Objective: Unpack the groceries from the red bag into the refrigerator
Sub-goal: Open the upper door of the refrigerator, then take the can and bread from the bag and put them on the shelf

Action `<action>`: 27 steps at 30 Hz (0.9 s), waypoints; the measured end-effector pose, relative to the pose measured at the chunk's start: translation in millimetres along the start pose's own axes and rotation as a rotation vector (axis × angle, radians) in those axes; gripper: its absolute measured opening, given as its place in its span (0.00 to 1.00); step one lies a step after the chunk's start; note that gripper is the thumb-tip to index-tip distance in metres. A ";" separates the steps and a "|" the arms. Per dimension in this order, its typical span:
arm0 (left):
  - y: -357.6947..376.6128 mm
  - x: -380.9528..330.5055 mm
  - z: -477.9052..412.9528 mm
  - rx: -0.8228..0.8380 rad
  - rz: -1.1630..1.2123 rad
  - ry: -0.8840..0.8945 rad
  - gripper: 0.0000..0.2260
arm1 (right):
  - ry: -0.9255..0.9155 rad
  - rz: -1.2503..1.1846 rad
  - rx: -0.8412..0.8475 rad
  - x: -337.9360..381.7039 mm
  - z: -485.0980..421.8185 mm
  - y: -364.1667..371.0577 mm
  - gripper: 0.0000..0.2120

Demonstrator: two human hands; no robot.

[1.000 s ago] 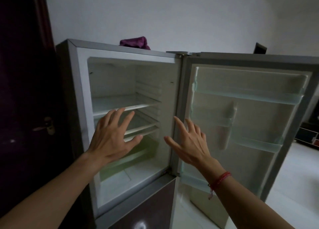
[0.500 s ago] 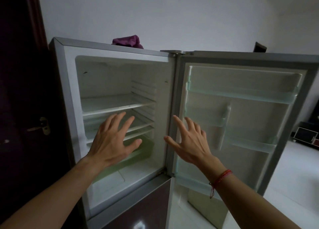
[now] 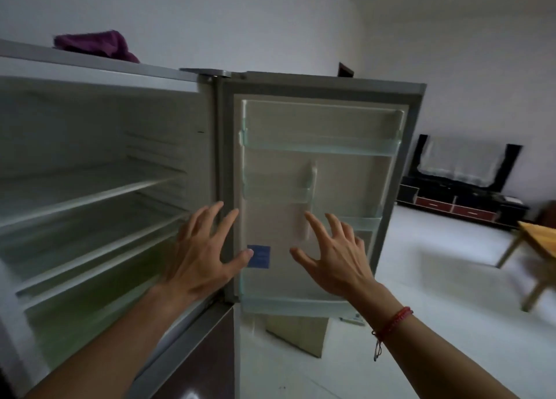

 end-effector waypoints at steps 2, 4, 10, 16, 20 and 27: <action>9.8 -11.6 -6.0 0.018 0.046 0.059 0.37 | 0.069 0.034 -0.013 -15.0 14.0 -6.0 0.40; 16.8 -26.1 -10.4 0.013 0.107 0.123 0.36 | 0.135 0.061 -0.028 -28.9 31.5 -15.3 0.40; 33.7 -89.5 -11.5 0.041 0.232 0.310 0.37 | 0.346 0.154 -0.084 -70.6 97.1 -45.9 0.40; 41.1 -169.4 -11.2 0.078 0.334 0.473 0.37 | 0.540 0.234 -0.121 -110.3 168.4 -84.6 0.38; 44.6 -227.8 -7.7 0.094 0.410 0.566 0.36 | 0.659 0.285 -0.149 -140.3 217.0 -107.3 0.42; 47.2 -337.8 12.9 0.113 0.523 0.716 0.36 | 0.803 0.373 -0.184 -192.1 304.9 -152.8 0.40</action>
Point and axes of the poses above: each hand's wrist, its own z-axis away from the middle knuckle, its own y-axis out of the palm, x = y × z, the point moved 3 cm from there along -z, towards the middle knuckle, and after that the axes turned 3 degrees about y, right-handed, at the moved point
